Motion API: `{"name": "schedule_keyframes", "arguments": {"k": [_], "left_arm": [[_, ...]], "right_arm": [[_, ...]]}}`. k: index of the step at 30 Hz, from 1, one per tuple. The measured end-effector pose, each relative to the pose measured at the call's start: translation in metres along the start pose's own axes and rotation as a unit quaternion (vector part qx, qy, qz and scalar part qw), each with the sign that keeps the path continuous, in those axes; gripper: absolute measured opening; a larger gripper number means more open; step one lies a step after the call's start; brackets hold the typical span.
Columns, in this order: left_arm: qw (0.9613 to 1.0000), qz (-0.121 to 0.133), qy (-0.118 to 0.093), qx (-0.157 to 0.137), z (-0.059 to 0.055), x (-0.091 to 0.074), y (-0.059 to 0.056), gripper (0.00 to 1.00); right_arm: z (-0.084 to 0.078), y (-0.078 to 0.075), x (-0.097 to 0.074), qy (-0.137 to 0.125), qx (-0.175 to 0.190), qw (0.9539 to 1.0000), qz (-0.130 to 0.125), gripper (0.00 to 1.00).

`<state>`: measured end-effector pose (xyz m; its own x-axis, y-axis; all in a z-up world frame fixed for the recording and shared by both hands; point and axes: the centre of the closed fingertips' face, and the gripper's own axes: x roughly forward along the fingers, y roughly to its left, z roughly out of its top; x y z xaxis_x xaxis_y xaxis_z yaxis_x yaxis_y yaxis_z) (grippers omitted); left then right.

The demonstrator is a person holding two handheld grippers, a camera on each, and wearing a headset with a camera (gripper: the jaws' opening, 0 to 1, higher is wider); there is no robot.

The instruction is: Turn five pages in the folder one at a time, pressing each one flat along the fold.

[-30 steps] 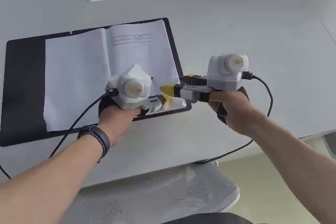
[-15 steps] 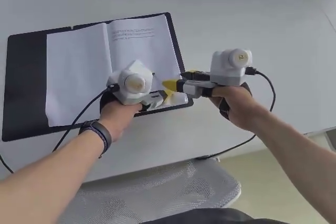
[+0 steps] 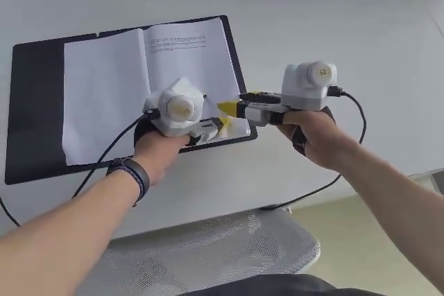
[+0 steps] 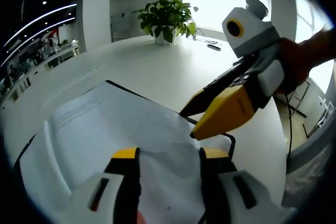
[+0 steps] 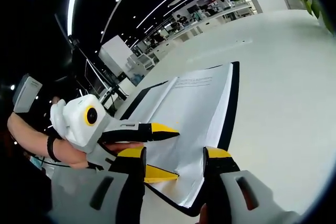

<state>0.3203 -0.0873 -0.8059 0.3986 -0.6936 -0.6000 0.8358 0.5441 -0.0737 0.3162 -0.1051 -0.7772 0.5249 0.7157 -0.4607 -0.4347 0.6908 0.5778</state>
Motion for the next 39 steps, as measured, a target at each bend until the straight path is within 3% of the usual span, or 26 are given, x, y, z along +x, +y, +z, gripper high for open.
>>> {"name": "schedule_keyframes", "arguments": {"k": [7,12,17,28,39], "left_arm": [[1.0,-0.001,0.002,-0.005,0.0,0.001,0.001,0.44],[0.9999,-0.005,0.004,-0.01,0.001,0.0,0.0,0.44],[0.9999,-0.007,0.004,-0.013,0.001,0.0,0.0,0.45],[0.9996,-0.015,0.005,-0.023,0.002,-0.001,-0.002,0.47],[0.9994,-0.017,-0.008,-0.03,0.014,-0.021,0.001,0.56]], "right_arm": [[0.006,-0.011,-0.001,-0.019,0.042,0.9989,0.01,0.24],[0.004,-0.023,0.002,-0.019,0.061,0.9979,-0.001,0.11],[0.002,-0.026,0.007,-0.018,0.077,0.9969,0.0,0.09],[0.003,-0.026,0.007,-0.013,0.069,0.9975,-0.005,0.0],[0.011,-0.019,0.005,-0.019,0.067,0.9976,-0.005,0.0]]}}
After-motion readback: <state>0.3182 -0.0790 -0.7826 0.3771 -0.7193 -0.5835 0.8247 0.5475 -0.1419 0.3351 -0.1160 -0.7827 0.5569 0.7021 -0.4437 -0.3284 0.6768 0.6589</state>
